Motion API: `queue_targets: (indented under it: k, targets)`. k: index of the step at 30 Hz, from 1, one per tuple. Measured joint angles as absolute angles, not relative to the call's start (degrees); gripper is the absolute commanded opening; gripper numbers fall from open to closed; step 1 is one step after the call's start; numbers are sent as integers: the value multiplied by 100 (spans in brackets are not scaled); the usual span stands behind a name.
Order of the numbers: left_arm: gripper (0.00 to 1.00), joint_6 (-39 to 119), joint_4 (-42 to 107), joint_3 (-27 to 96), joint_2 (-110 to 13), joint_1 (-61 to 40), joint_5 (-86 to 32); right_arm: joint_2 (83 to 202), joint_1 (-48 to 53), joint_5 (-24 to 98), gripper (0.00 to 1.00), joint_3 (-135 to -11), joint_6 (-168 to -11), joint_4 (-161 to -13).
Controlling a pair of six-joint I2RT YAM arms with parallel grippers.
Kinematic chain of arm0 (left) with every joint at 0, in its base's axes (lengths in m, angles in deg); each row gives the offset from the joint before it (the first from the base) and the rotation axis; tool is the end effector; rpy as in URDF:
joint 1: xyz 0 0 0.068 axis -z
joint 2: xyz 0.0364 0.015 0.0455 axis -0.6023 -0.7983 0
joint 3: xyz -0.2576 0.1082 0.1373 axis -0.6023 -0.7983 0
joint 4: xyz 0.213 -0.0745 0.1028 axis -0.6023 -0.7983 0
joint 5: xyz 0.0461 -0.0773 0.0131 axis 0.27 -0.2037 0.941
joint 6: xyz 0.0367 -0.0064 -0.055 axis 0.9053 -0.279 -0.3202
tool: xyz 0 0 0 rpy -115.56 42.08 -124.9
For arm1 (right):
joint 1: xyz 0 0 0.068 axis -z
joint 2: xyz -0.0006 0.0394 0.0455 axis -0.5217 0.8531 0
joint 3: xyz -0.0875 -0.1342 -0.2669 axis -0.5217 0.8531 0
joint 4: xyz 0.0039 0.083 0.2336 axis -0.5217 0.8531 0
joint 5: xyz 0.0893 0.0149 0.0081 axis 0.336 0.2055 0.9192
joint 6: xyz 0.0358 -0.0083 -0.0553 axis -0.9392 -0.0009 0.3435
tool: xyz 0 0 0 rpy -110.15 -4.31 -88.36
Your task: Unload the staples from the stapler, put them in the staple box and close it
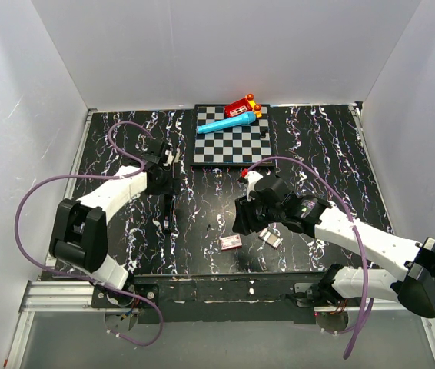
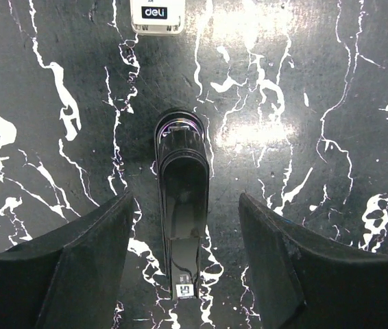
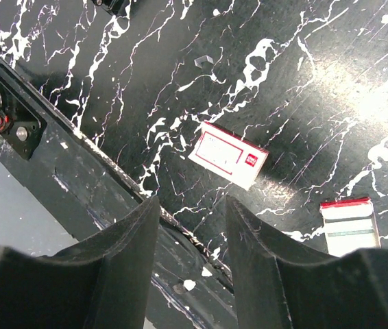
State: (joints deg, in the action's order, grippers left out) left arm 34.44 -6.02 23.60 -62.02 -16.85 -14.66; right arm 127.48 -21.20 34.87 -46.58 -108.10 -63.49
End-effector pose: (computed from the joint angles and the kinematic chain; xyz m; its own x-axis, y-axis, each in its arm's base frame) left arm 0.2843 -0.1004 0.2502 -0.9003 0.0177 -0.4349 0.0514 0.9965 -0.0659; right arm 0.1356 0.1861 0.2994 -0.7147 -0.2341 -0.6591 -0.5864 0.7141 0.3822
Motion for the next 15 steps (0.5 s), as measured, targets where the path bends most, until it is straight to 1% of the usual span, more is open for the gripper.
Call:
queue_targets:
  k: [9, 15]
  targets:
    - [60, 3399, -578, 2362, -6556, -1585, -1273, 12748, -2128, 3568, 52, -4656, -10812, -6399]
    - [54, 3401, -534, 2373, -6794, -1580, -1173, 12750, -2130, 3592, 52, -4629, -10814, -6509]
